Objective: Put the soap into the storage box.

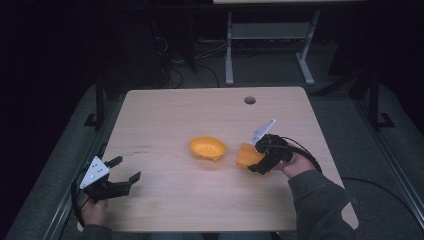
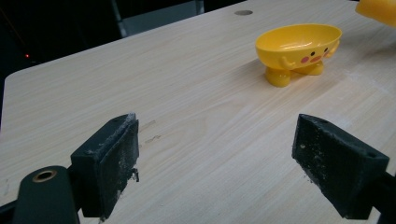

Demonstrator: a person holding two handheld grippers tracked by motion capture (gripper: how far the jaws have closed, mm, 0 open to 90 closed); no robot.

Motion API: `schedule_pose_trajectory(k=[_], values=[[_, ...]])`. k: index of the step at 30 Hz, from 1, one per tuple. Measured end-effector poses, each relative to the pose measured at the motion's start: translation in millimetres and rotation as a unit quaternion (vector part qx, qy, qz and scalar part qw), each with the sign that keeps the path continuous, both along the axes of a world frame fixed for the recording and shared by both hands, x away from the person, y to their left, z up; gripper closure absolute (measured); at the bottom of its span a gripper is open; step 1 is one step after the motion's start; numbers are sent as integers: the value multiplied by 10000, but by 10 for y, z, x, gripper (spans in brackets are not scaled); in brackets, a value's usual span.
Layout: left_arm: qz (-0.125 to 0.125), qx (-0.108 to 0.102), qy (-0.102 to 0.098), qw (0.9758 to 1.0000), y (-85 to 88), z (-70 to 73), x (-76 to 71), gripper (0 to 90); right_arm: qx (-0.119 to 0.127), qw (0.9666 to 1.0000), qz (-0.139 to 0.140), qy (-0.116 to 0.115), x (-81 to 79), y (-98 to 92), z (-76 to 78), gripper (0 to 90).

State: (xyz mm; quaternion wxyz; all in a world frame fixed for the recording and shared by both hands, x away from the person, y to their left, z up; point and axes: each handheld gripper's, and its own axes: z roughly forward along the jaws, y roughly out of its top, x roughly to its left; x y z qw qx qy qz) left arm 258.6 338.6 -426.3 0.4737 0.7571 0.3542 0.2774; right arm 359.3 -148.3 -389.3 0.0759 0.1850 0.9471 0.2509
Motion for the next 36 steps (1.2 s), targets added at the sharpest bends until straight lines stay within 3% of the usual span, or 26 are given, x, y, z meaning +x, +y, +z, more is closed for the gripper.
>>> schedule_pose_trajectory(k=[13, 15, 24, 36], values=[[5, -2, 3, 10000, 7, 3, -1, 139, -11, 10000, 26, -62, 55, 43, 91, 204], [3, 0, 1, 10000, 8, 4, -1, 139, 82, 10000, 34, -44, 68, 50, 101, 204], [14, 0, 13, 10000, 11, 5, -2, 139, -43, 9999, 135, -86, 124, 142, 116, 204], [14, -30, -15, 10000, 12, 6, -4, 139, -31, 9997, 212, -120, 184, 229, 187, 203]])
